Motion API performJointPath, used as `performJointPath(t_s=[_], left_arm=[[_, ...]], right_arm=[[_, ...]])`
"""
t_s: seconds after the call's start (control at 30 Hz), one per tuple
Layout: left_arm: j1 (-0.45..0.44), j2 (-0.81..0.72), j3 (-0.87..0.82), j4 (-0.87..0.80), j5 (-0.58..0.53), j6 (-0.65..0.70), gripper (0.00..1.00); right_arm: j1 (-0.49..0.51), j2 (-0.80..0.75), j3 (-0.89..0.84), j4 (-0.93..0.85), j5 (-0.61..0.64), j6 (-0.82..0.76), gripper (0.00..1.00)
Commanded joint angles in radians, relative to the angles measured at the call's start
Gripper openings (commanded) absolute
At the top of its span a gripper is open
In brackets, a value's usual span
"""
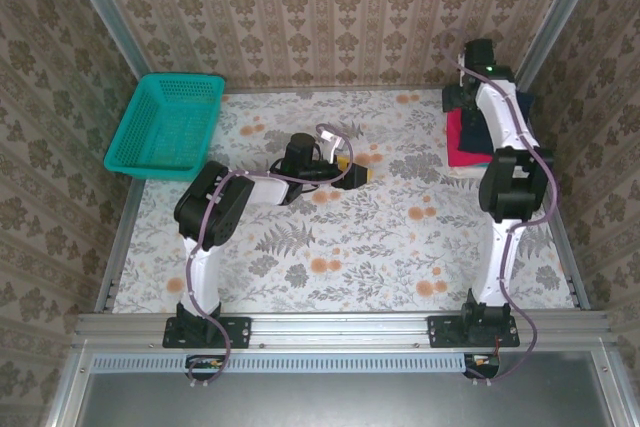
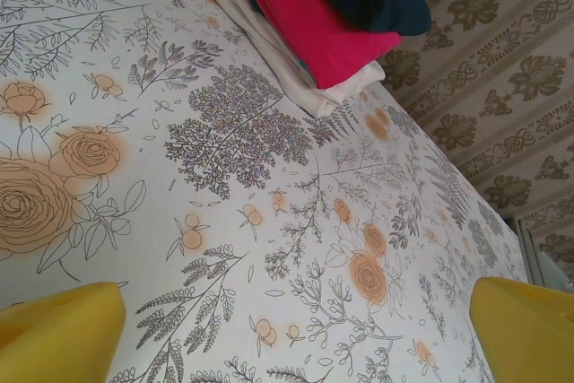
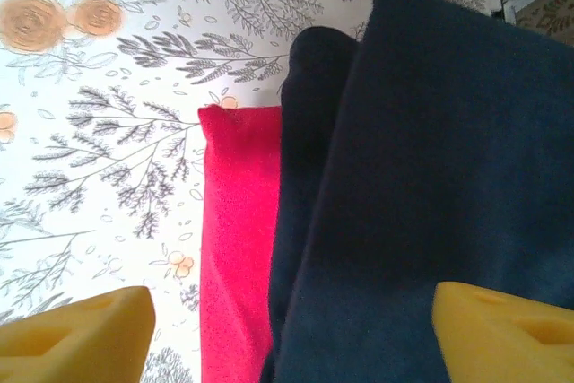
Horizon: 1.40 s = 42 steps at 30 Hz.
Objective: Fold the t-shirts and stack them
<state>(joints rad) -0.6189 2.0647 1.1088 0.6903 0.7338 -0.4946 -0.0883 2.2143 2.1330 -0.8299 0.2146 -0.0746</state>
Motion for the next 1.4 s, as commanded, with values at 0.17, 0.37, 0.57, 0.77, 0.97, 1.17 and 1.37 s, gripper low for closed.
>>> performJointPath(t_s=[0.17, 0.37, 0.57, 0.77, 0.97, 1.17, 1.37], left_arm=[[0.013, 0.004, -0.010, 0.046, 0.011, -0.007, 1.00], [0.015, 0.012, -0.002, 0.057, 0.012, -0.018, 1.00], [0.015, 0.014, -0.009, 0.064, 0.012, -0.019, 1.00], [0.016, 0.020, -0.014, 0.089, 0.011, -0.033, 1.00], [0.021, 0.018, -0.023, 0.098, 0.014, -0.033, 1.00], [0.028, 0.018, -0.038, 0.113, 0.011, -0.038, 1.00], [0.034, 0.021, -0.045, 0.144, 0.017, -0.058, 1.00]], right_arm=[[-0.004, 0.132, 0.096, -0.094, 0.111, -0.058, 0.51], [-0.004, 0.130, 0.085, -0.104, 0.163, -0.076, 0.19], [0.004, 0.012, -0.004, -0.011, 0.122, -0.094, 0.00], [0.030, -0.102, -0.124, 0.098, 0.069, -0.127, 0.00], [0.017, -0.079, -0.187, 0.115, -0.016, -0.118, 0.00], [0.007, -0.019, -0.193, 0.078, -0.133, -0.111, 0.00], [-0.010, -0.043, -0.200, 0.075, -0.166, -0.080, 0.42]])
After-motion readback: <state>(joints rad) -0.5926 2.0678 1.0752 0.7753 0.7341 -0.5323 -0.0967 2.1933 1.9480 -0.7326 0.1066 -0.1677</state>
